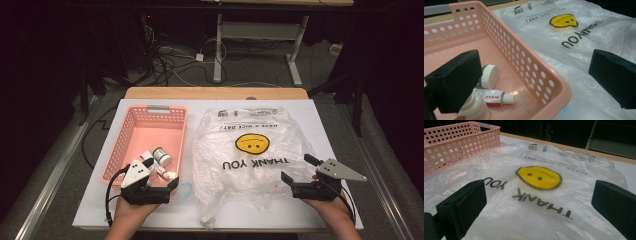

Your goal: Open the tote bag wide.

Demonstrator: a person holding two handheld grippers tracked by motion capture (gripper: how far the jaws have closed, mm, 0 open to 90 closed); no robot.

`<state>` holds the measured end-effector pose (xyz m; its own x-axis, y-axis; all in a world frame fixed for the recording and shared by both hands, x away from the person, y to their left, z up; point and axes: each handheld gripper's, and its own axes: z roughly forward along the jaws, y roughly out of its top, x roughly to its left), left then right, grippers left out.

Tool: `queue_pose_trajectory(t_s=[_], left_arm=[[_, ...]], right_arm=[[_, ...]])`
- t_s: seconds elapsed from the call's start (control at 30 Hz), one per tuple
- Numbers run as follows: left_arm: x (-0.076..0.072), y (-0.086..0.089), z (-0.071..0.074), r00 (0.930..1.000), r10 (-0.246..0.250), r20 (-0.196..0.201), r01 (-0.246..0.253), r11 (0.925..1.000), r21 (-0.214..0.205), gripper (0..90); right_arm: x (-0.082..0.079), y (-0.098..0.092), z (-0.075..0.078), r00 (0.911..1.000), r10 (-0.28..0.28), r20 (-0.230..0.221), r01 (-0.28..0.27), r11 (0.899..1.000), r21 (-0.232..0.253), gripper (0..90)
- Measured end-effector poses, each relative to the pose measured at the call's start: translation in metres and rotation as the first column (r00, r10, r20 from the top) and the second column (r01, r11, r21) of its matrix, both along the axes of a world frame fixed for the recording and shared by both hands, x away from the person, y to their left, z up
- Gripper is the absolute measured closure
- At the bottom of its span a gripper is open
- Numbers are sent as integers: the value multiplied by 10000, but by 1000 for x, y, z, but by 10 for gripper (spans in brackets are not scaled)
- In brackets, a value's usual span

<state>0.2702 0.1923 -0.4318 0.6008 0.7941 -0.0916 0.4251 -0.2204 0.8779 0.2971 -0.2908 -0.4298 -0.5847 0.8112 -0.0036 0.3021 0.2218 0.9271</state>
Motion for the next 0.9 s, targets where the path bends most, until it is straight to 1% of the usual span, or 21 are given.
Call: queue_pose_trajectory(t_s=[0.13,0.27,0.4,0.63,0.67,0.73,0.9], left_arm=[[0,1,0,10000,27,-21,-27,10000,-11,0],[0,1,0,10000,32,-22,-32,10000,-9,0],[0,1,0,10000,20,-66,-20,10000,-3,0],[1,1,0,10000,-9,-93,9,10000,-2,0],[1,1,0,10000,-7,-97,7,10000,14,0],[1,1,-1,9999,-48,-133,48,10000,2,0],[2,0,-1,9998,-51,-177,50,10000,-43,0]], right_arm=[[-1,-1,2,10000,5,65,-5,10000,-9,4],[0,-4,4,9999,-150,80,150,9999,-3,4],[2,-12,7,9995,-298,133,298,9996,15,4],[6,-29,9,9974,-725,55,724,9974,62,7],[9,-36,8,9960,-889,40,889,9960,66,13],[13,-43,7,9938,-1111,-4,1111,9938,24,18],[31,-55,-1,9870,-1571,-339,1563,9874,-237,35]])
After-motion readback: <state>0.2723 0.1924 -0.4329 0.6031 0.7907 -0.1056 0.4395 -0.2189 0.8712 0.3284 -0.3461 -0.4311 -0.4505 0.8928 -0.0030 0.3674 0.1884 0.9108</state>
